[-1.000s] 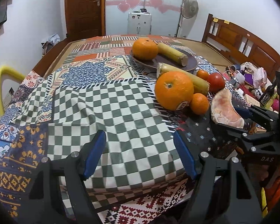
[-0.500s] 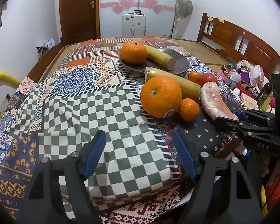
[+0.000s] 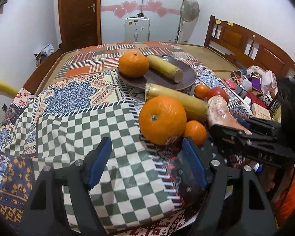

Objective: Organize fruits
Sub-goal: 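Grasp the peeled pomelo segment with the right gripper and lift it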

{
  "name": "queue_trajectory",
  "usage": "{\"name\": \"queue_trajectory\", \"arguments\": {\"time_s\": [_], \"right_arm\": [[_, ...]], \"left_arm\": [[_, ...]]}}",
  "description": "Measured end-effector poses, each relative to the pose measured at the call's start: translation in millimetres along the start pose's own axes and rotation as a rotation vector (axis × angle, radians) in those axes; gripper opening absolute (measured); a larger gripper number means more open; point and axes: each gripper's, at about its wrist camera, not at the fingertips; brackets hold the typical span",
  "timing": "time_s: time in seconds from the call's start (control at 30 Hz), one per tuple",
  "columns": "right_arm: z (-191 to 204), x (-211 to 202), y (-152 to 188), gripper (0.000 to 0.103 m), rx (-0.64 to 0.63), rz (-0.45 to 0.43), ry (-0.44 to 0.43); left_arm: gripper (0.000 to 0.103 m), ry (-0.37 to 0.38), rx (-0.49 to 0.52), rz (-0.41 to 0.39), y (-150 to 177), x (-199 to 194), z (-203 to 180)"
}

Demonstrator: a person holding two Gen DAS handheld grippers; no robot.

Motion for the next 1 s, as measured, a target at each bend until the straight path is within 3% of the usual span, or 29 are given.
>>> {"name": "queue_trajectory", "arguments": {"time_s": [0.4, 0.77, 0.83, 1.0], "right_arm": [[-9.2, -26.6, -11.3, 0.033, -0.056, -0.067, 0.067], [-12.7, -23.5, -15.1, 0.033, -0.084, -0.071, 0.087], [-12.8, -23.7, -15.7, 0.033, -0.091, -0.074, 0.090], [-13.6, -23.6, -21.1, 0.033, -0.103, -0.088, 0.094]], "left_arm": [[0.074, 0.008, 0.017, -0.001, -16.7, 24.9, -19.1], [0.074, 0.029, -0.054, 0.012, -24.7, 46.1, -14.3], [0.066, 0.038, -0.053, 0.011, -24.3, 46.6, -14.7], [0.063, 0.025, -0.080, 0.024, -27.5, 46.2, -13.6]]}}
Point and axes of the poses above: each gripper's, at about its wrist camera, not at the fingertips, and x roughly the way its jaws point, z to its left, y to its underside, and after that the axes turned 7 degrees about -x, right-handed
